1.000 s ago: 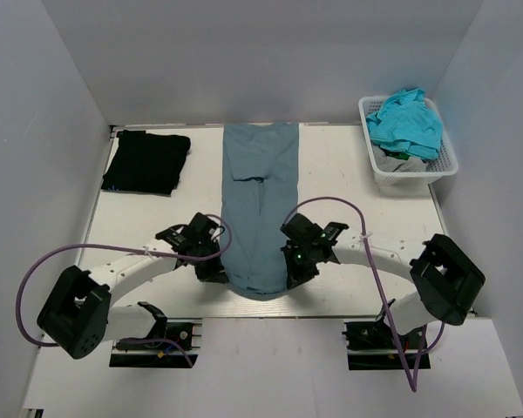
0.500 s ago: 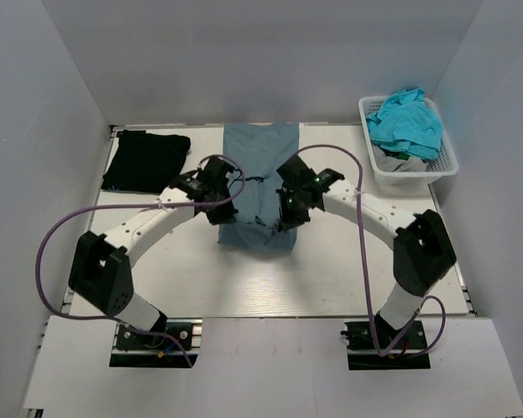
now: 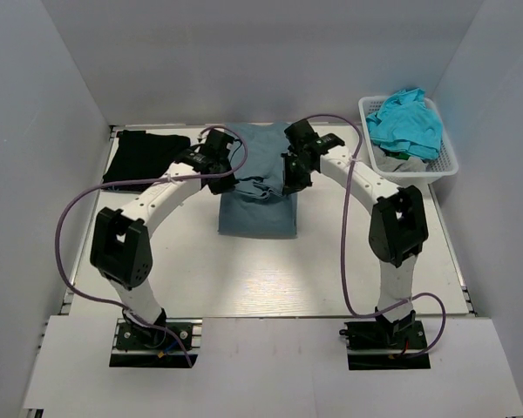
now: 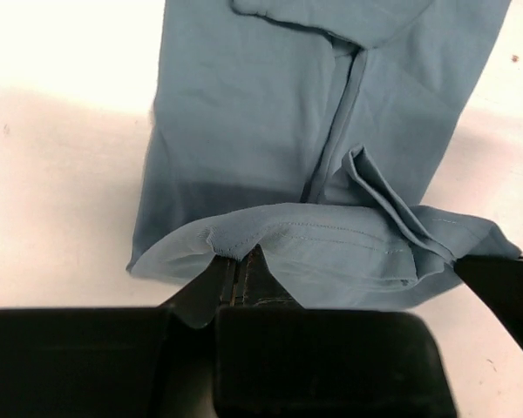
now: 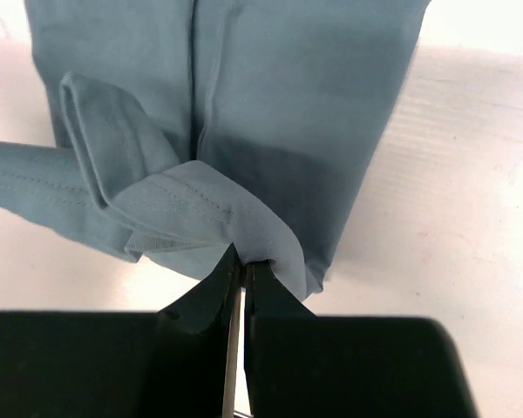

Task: Fold and stack the t-shirts
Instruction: Fold the folded rectangular tshirt in 1/3 of the way, then grab one side of the 2/3 rectangular tshirt with both arms

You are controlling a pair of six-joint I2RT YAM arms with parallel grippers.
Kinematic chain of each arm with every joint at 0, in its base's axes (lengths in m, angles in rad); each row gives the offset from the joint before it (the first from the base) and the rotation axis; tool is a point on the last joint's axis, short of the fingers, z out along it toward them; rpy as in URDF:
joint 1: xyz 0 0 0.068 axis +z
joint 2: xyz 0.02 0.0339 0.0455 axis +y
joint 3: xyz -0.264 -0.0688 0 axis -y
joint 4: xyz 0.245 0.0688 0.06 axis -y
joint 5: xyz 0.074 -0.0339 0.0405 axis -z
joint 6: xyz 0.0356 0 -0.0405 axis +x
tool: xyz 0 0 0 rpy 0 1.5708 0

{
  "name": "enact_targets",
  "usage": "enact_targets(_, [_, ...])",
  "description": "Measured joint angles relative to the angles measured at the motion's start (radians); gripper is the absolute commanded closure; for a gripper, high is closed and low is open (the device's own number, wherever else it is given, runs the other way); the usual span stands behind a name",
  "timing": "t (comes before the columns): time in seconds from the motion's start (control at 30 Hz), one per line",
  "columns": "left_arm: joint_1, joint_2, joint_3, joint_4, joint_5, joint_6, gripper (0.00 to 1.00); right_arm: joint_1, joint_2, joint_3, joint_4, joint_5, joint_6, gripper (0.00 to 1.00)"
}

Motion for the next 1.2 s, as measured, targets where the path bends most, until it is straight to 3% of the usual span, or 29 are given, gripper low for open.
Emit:
enact_targets(0.37, [0.039, 0.223, 0.123, 0.045, 0.009, 0.029, 1.0, -0.057, 0.16, 0.113, -0.005, -0.024, -0.002, 1.0])
enact_targets(0.4, [0.048, 0.243, 0.134, 0.04, 0.01, 0.029, 0.95, -0.063, 0.182, 0.132, -0.003, -0.029, -0.002, 0.95])
enact_targets(0.43, [0.057, 0.269, 0.158, 0.025, 0.014, 0.028, 0.75, -0.071, 0.205, 0.152, -0.005, -0.037, -0.002, 0.88])
enact_targets(0.5, [0.079, 0.33, 0.232, -0.009, 0.019, 0.032, 0.36, -0.085, 0.254, 0.202, -0.006, -0.062, 0.007, 0.29])
enact_targets(0.53, [0.089, 0.359, 0.268, -0.014, 0.024, 0.036, 0.11, -0.093, 0.28, 0.228, -0.002, -0.076, 0.013, 0.11])
enact_targets(0.57, [0.102, 0.391, 0.316, -0.026, 0.029, 0.035, 0.02, -0.101, 0.303, 0.254, -0.005, -0.092, 0.016, 0.1])
enact_targets(0.73, [0.163, 0.533, 0.588, -0.068, 0.072, 0.033, 0.0, -0.159, 0.342, 0.307, 0.061, -0.164, 0.045, 0.1])
enact_targets(0.9, [0.207, 0.518, 0.658, -0.072, 0.108, 0.056, 0.0, -0.22, 0.31, 0.286, 0.179, -0.231, 0.061, 0.1])
enact_targets(0.97, [0.215, 0.443, 0.547, -0.039, 0.123, 0.064, 0.0, -0.237, 0.237, 0.186, 0.203, -0.248, 0.055, 0.1])
enact_targets(1.2, [0.183, 0.056, -0.117, 0.049, 0.23, 0.074, 0.0, -0.206, -0.139, -0.411, 0.293, -0.303, 0.029, 0.1])
